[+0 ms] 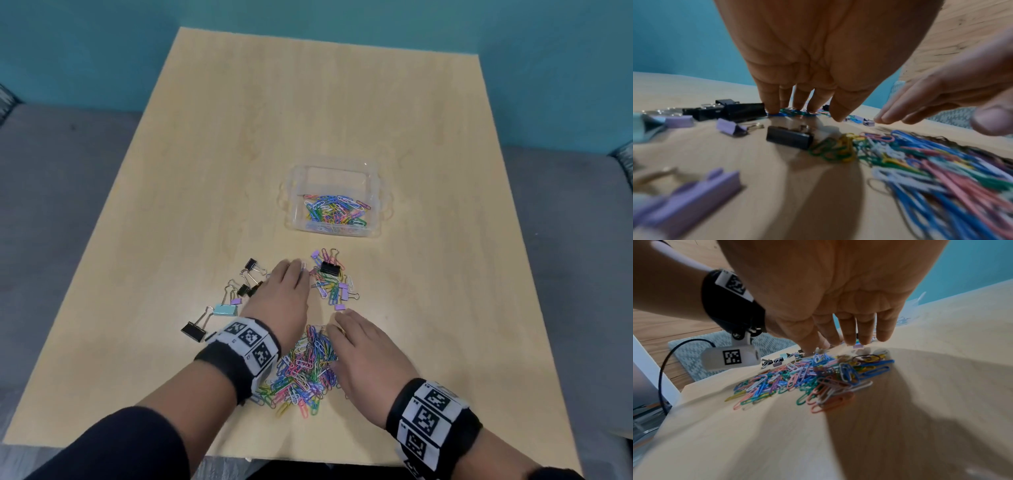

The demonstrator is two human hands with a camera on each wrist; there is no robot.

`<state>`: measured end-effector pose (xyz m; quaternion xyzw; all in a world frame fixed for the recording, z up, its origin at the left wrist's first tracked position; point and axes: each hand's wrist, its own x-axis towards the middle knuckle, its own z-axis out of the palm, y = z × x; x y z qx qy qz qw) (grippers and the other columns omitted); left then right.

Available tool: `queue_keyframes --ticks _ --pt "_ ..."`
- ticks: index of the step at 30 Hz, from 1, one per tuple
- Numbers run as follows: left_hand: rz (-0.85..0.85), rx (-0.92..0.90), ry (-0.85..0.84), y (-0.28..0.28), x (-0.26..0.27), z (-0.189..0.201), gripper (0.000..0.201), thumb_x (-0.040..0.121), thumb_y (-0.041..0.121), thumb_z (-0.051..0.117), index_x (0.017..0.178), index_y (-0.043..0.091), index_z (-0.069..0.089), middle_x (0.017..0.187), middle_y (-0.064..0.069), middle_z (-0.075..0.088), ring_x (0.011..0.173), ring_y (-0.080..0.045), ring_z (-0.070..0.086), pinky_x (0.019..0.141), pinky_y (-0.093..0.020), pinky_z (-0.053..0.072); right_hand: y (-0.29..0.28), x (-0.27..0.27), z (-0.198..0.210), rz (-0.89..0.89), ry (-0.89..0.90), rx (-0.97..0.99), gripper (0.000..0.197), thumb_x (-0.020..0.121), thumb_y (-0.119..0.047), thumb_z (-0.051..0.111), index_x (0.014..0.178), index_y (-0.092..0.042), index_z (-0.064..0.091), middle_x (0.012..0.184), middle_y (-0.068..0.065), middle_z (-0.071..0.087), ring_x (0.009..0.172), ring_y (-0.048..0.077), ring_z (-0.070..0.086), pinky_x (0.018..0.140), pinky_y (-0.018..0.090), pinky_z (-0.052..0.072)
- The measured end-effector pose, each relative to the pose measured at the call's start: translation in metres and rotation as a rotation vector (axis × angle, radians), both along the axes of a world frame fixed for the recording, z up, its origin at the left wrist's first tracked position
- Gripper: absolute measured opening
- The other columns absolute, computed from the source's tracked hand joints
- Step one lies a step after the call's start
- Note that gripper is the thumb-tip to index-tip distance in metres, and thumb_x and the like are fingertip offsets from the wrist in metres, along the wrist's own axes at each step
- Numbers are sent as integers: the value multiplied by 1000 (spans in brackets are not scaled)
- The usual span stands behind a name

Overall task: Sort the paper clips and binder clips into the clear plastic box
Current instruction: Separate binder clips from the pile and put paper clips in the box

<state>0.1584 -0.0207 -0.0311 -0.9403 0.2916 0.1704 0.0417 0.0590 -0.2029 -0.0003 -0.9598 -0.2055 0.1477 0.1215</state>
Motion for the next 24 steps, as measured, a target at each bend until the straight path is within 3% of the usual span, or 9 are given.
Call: queue_keyframes --ticks 4,7,9,15,20,24 --pt "23 -61 28 0 -26 17 61 96 28 38 146 -1 20 154 -20 18 142 -36 14 115 -46 23 -3 -1 0 2 3 -4 49 88 -29 44 133 -9 42 138 12 45 134 32 36 107 44 35" --pt "70 -161 44 1 -36 19 58 93 28 45 142 1 32 150 -18 30 139 -34 25 107 -45 37 -3 -1 1 5 3 2 49 87 -29 37 132 -10 42 137 12 46 133 32 37 107 44 35" --pt "96 -204 55 1 -37 18 59 92 27 48 143 3 32 150 -16 30 137 -34 28 103 -45 42 -3 -2 2 0 3 8 50 87 -31 33 132 -10 42 137 12 46 133 32 37 107 44 36" --pt "46 -178 20 -12 -22 24 65 90 23 48 148 15 19 157 -9 16 140 -32 19 108 -46 31 -2 -3 3 -12 -43 30 49 83 -24 55 129 -8 49 131 12 52 128 32 45 102 43 43" --pt "14 -127 7 -15 -18 25 67 91 25 47 149 14 15 158 -8 12 142 -31 16 110 -44 28 -2 -6 2 -20 -33 29 50 85 -30 38 129 -8 47 132 12 51 128 32 44 102 43 42" --pt "2 -143 50 3 -27 14 59 93 26 35 146 6 21 153 -15 23 140 -34 20 110 -46 29 -5 -10 -1 -25 -26 12 48 85 -30 47 129 -10 46 133 11 51 129 32 44 103 44 42"
